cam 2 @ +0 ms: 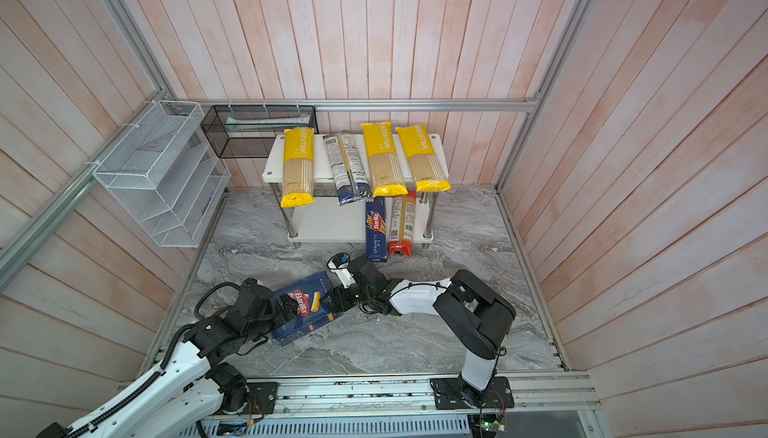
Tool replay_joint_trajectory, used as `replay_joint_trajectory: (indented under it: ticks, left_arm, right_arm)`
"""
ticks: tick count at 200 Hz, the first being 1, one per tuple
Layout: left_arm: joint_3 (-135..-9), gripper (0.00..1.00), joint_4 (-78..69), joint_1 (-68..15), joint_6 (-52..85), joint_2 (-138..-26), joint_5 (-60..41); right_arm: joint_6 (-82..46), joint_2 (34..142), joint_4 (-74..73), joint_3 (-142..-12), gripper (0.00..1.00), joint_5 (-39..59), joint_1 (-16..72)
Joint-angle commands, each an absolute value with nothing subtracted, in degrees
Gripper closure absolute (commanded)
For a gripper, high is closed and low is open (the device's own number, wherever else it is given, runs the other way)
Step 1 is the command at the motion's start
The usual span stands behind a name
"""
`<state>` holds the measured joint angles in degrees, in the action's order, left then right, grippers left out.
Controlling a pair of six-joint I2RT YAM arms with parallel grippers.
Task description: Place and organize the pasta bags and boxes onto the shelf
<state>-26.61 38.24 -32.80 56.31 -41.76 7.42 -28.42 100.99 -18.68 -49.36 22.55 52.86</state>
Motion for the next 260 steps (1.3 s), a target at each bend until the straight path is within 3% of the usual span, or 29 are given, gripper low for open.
replay_joint_trajectory:
  ticks: [1,93,260]
  left_arm:
    - [-25.3,0.0,32.9,-33.2,54.3,-41.0,5.4]
    - [-24.4,0.0,21.1,-34.9,49.6,-39.9,-0.5]
    - [-36.6,0.0,8.5,-37.4,37.4,-53.0,-0.7]
  right_arm:
    - [-29.9,100.2,-22.1,-48.4,0.33,23.8,54.2]
    - [-33.4,99.1,-26.6,-47.8,0.38,23.3,56.6]
    - [-32.3,92.0,-26.1,-50.7,0.38,16.6,56.3]
